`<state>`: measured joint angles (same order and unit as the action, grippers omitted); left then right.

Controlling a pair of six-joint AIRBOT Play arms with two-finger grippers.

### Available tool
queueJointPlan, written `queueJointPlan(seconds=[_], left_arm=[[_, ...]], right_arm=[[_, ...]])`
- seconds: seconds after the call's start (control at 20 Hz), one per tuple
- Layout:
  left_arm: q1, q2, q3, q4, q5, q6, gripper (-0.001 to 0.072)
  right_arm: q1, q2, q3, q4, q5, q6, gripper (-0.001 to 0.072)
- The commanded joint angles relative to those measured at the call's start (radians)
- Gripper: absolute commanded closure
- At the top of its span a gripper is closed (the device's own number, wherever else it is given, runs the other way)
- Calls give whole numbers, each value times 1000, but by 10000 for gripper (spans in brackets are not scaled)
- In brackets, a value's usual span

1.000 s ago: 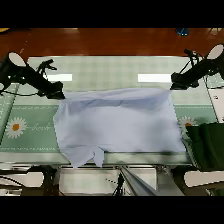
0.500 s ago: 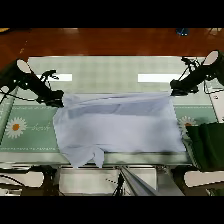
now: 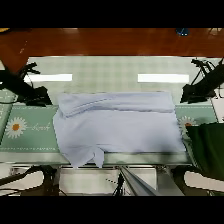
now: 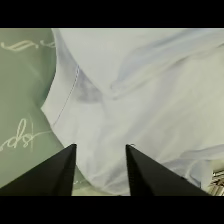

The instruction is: Fold the shirts.

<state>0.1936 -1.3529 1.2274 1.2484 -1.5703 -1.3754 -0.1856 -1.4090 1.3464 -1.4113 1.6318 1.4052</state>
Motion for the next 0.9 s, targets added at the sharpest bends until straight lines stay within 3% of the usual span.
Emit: queueJointPlan(seconds=[0.0,0.3,0.55,0.85], left_arm=[[74,158,-164,1,-3,35,181],[235,292,-570,-106,50,117,186],[245,287,-698,-103,93,190,186],[242,243,-758,-97,165,216,188]], right_arm=[[-23,158,-183,45,11,-27,157],[-109,298,-529,281,-127,-122,160],[-149,303,-600,280,-163,-143,161],[-220,304,-611,274,-180,-142,162]])
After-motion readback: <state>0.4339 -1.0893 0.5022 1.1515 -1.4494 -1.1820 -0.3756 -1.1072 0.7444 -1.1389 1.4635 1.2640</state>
